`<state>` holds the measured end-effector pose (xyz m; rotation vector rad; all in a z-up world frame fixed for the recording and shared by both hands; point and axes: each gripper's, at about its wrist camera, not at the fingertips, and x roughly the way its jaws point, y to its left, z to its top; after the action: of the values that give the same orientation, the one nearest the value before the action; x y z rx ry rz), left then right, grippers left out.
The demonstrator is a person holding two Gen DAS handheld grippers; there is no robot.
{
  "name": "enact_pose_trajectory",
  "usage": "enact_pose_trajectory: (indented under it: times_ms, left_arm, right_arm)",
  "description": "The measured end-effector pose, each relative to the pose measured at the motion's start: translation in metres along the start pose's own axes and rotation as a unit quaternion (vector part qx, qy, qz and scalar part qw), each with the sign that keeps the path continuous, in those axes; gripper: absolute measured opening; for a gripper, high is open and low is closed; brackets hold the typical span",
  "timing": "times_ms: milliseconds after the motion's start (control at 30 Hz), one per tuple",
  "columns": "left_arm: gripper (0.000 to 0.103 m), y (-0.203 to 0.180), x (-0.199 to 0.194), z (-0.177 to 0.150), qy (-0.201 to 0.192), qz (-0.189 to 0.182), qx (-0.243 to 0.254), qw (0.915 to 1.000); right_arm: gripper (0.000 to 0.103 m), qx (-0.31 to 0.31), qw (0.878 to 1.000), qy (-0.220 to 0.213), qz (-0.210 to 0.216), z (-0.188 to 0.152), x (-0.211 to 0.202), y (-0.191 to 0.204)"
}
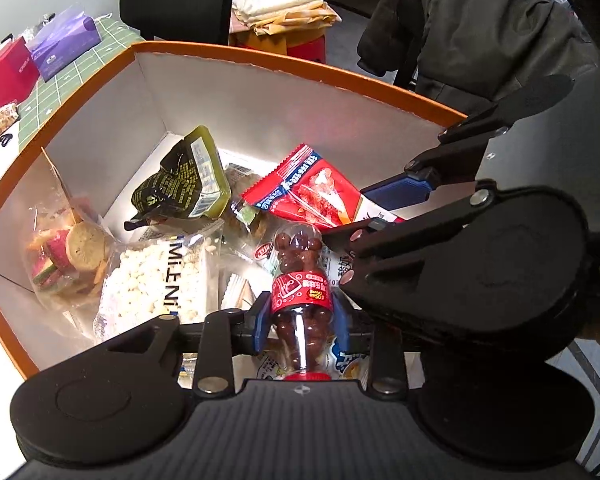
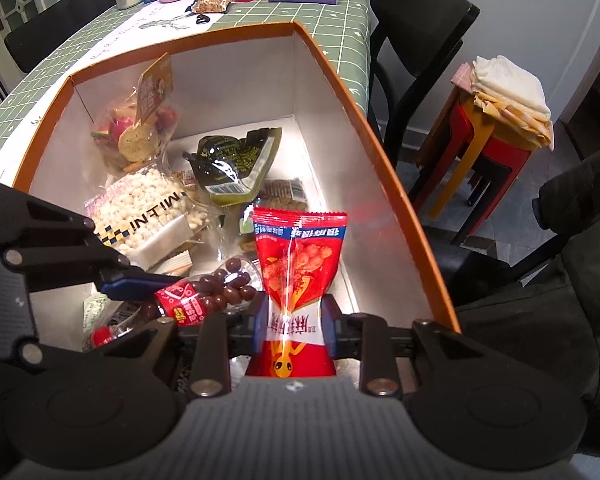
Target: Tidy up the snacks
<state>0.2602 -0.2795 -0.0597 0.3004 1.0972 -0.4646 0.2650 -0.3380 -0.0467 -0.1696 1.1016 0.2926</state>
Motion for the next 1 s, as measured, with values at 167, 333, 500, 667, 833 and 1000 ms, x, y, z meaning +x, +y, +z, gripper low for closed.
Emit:
enact_pose_trajectory:
  times_ms: [167,333,500,667,833,1000]
  left_arm:
    - [0.047,0.003,0.001,-0.001,0.006,-0.01,-0.013,0.9999]
    - [0.07,0.005,-0.006,-0.002,-0.006,-0.036,-0.014,0.9992]
    - [0.077,0.005,-0.022,-0.006,-0.02,-0.026,-0.011,0.9994]
    - [0.083,0.009,-0.049,-0.008,-0.056,-0.034,-0.014,0.9978]
    - [0.083,0.011,-0.076,-0.011,-0.08,-0.027,-0.009,0.9964]
    - [0.084,0.016,-0.105,-0.024,-0.106,-0.018,-0.014,0.9941]
  right_arm:
    - [0.03,0.001,1.0,0.003,-0.005,0.0,0.001,0.002]
    - [0.035,0.008,1.0,0.002,-0.006,0.002,-0.005,0.003]
    - [0.048,0.01,1.0,-0.027,-0.004,0.003,-0.028,0.008]
    - [0.048,0.024,0.998,-0.061,-0.002,0.003,-0.054,0.01]
    - [0.048,0.037,0.995,-0.095,-0.004,0.003,-0.08,0.016]
    - [0.054,0.054,0.99,-0.134,-0.006,0.002,-0.106,0.03]
